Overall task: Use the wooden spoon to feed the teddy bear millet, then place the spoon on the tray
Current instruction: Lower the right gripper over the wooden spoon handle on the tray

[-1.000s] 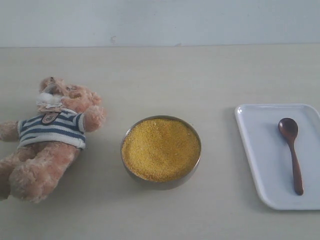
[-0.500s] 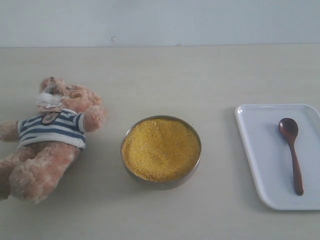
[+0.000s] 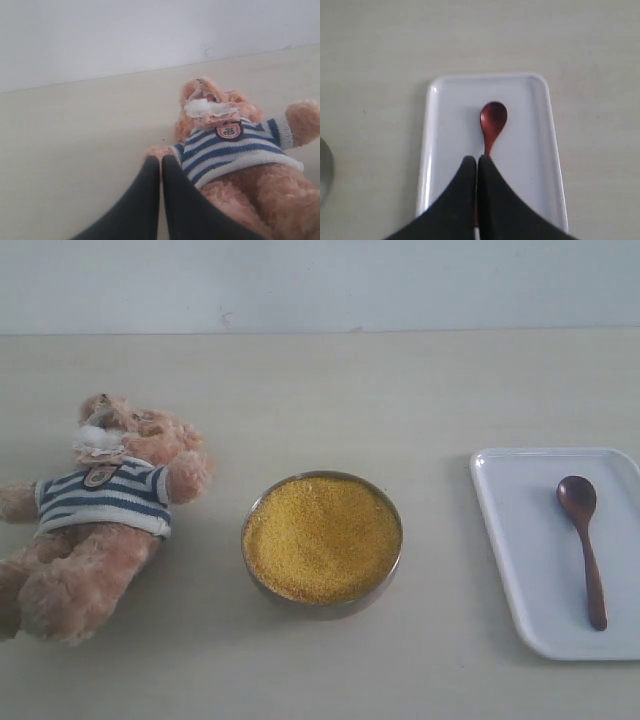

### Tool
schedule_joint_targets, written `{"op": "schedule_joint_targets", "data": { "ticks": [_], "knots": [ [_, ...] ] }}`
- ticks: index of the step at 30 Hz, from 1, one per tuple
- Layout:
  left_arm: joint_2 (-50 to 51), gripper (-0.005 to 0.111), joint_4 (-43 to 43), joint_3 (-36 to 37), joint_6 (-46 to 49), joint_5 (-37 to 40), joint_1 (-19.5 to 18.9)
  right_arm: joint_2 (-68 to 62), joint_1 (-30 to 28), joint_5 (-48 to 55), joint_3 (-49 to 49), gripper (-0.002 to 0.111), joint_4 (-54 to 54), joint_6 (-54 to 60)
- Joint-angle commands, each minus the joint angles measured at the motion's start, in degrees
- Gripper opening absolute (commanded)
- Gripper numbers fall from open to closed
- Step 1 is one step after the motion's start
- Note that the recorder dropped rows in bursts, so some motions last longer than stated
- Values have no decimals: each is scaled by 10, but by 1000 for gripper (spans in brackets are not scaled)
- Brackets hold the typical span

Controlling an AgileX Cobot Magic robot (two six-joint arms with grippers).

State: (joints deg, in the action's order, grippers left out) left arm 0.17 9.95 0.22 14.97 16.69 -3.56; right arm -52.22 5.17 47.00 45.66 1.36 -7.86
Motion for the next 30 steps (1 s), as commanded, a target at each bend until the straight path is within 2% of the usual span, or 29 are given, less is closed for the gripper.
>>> {"op": "schedule_joint_targets", "data": {
  "ticks": [1, 7, 9, 12, 16, 17, 20, 30],
  "knots": [
    [-2, 4, 0, -2, 0, 0, 1, -124, 0, -35, 4, 0, 22, 10],
    [-2, 4, 0, -2, 0, 0, 1, -244, 0, -109, 4, 0, 39, 9],
    [-2, 4, 0, -2, 0, 0, 1, -272, 0, -134, 4, 4, 41, 9],
    [-2, 4, 0, -2, 0, 0, 1, -314, 0, -171, 4, 19, 41, 9],
    [-2, 4, 0, -2, 0, 0, 1, -363, 0, -208, 4, 50, 52, -8],
    [-2, 4, 0, -2, 0, 0, 1, -374, 0, -214, 6, 53, 63, -25],
    [-2, 4, 0, -2, 0, 0, 1, -406, 0, -204, 22, 53, 112, -88],
    [-2, 4, 0, -2, 0, 0, 1, -450, 0, -123, 43, 51, 120, -90]
  ]
}}
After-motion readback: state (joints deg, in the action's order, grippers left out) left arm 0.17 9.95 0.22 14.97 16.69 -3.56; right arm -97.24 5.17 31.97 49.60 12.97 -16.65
